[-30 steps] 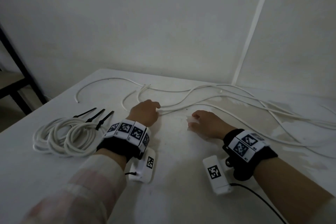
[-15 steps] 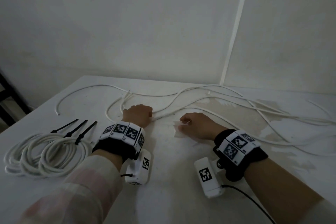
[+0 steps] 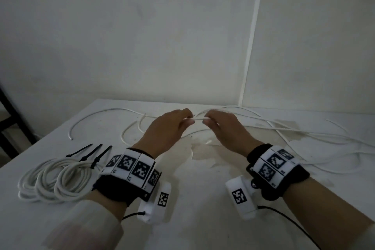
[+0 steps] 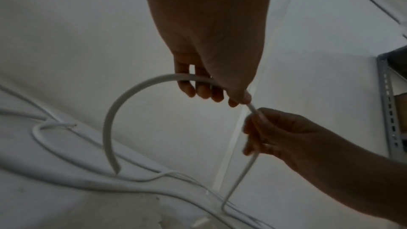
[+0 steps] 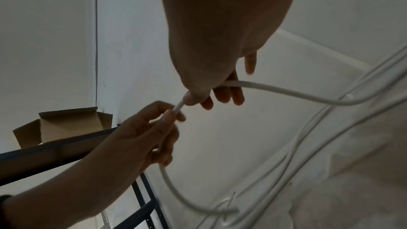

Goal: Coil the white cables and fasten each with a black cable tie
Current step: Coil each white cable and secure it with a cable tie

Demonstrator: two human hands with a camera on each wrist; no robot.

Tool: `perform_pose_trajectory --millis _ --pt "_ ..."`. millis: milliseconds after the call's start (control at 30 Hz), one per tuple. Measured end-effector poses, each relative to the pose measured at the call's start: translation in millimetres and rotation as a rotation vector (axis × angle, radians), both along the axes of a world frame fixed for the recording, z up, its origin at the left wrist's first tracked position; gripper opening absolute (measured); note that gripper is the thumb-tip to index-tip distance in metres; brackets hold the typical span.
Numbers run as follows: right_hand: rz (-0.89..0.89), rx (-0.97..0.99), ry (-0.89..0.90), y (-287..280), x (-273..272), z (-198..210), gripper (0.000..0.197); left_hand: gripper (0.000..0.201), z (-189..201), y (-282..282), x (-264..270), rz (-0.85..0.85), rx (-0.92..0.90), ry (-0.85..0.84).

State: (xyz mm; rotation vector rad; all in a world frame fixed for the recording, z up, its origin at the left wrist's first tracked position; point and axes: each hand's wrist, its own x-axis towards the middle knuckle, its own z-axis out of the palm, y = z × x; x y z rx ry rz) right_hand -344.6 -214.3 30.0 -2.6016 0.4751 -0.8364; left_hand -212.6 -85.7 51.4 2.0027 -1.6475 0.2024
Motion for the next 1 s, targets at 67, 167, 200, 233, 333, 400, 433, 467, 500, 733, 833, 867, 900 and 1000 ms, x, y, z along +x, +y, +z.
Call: perform_pose_trajectory --millis 67,167,200,233,333,400,433,467,500,733,833,867,900,1000 --pt "-0.010 0.045 -0.032 -5.5 -17.3 7.8 0.027 0.034 1.1 6.7 1.9 -0.002 0.004 0.033" --pt "-0.036 0.027 -0.050 -13.9 -39.8 15.1 0.021 0.036 -0.6 15.2 1.1 -0.010 0.015 0.073" --pt "-0.055 0.036 -0.050 -15.7 -46.3 17.8 0.018 0.035 -1.1 17.2 -0.4 -0.004 0.020 0.089" --pt "-0.068 0.046 -0.054 -17.9 -52.6 20.4 0.016 0.033 -1.4 18.8 -2.3 0.007 0.023 0.106" --pt "-0.115 0.039 -0.055 -23.9 -71.2 26.5 0.016 0.027 -1.1 22.6 -5.4 0.041 0.018 0.162" --pt "-0.148 0.047 -0.076 -29.4 -84.2 30.0 0.017 0.026 -1.1 24.6 -3.3 0.071 0.023 0.194" --pt "-0.164 0.050 -0.090 -31.9 -90.6 31.8 0.017 0.027 -1.5 24.5 -1.5 0.091 0.027 0.214" --pt "-0.178 0.049 -0.101 -34.3 -96.7 33.6 0.018 0.028 -1.9 24.0 0.0 0.113 0.024 0.237" --pt "-0.189 0.043 -0.110 -36.6 -102.3 35.1 0.019 0.030 -2.0 22.9 0.5 0.133 0.013 0.255" --pt "-0.232 -0.011 -0.121 -48.3 -127.3 39.7 0.018 0.032 2.4 15.2 -10.2 0.151 -0.112 0.179" --pt "-0.280 -0.018 -0.096 -57.7 -136.9 41.3 0.017 0.033 9.1 17.0 -7.8 0.193 -0.138 0.176" --pt "-0.303 -0.026 -0.088 -60.7 -139.9 42.2 0.017 0.034 11.8 18.5 -5.9 0.209 -0.143 0.171" --pt "-0.328 -0.032 -0.085 -63.1 -142.5 43.4 0.017 0.034 14.1 20.2 -4.6 0.219 -0.144 0.161" --pt "-0.374 -0.064 -0.118 -66.5 -146.0 47.7 0.019 0.037 19.9 23.3 -7.8 0.220 -0.103 0.167"
